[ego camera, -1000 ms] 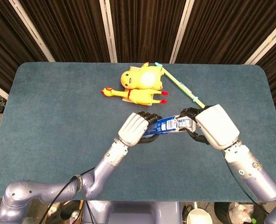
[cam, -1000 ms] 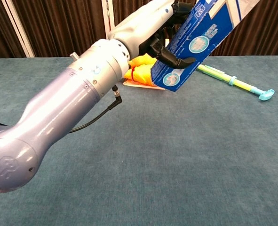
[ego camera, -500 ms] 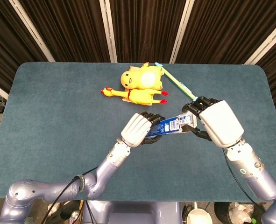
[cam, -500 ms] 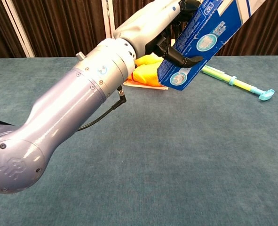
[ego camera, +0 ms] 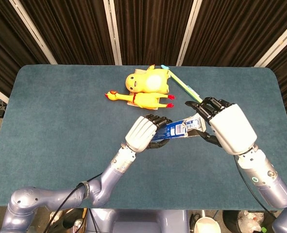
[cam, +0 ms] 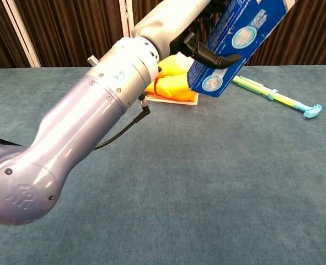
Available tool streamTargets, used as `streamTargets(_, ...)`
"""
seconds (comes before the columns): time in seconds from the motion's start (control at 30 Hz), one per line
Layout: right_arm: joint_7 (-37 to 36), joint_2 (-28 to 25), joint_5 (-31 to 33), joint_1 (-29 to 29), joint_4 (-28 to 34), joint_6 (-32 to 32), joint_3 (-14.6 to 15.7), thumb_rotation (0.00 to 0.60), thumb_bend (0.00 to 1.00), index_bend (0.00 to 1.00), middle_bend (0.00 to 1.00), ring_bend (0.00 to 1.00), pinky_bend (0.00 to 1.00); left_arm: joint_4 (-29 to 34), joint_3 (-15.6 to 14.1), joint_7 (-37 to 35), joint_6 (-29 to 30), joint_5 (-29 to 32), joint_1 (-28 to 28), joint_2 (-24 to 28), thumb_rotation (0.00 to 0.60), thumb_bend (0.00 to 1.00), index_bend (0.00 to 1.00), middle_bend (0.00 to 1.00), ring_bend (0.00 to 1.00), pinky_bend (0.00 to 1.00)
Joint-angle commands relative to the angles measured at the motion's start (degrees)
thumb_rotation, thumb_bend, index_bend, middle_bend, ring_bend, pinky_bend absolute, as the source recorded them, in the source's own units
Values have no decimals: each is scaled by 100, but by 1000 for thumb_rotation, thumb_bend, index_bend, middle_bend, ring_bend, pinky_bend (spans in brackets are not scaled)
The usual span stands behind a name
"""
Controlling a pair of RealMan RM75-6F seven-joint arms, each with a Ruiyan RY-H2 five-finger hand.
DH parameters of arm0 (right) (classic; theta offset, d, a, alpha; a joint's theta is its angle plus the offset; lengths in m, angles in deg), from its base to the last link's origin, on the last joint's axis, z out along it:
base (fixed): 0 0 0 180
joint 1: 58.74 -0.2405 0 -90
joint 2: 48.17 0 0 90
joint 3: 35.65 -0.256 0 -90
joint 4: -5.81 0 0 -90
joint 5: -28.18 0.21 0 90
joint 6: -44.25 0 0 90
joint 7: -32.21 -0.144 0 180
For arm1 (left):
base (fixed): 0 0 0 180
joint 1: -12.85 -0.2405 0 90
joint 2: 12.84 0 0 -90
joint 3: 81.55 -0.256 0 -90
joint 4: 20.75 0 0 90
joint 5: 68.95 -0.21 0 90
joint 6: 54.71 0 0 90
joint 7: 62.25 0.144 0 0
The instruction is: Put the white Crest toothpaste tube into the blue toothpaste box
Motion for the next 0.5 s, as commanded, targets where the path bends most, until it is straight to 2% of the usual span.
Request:
streamTargets(0.03,7,16,-56,23,-90,-42,22,600,355,249,501,359,593,-72,104,-183,163,5,3,-101,600,422,382,551,531,546)
streamTargets(0.27,-72,41,-68,44,-236,-96,22,600,355,249,501,359,592,-175,297,-487,415,64,2,-229,600,422,368,545,520,546)
streamTargets(0.5,29,81,-183,117,-266,-271,40,600,355,249,501,358,584,-264,288,-648,519,55,-12,-286,600,422,365,544,519,546)
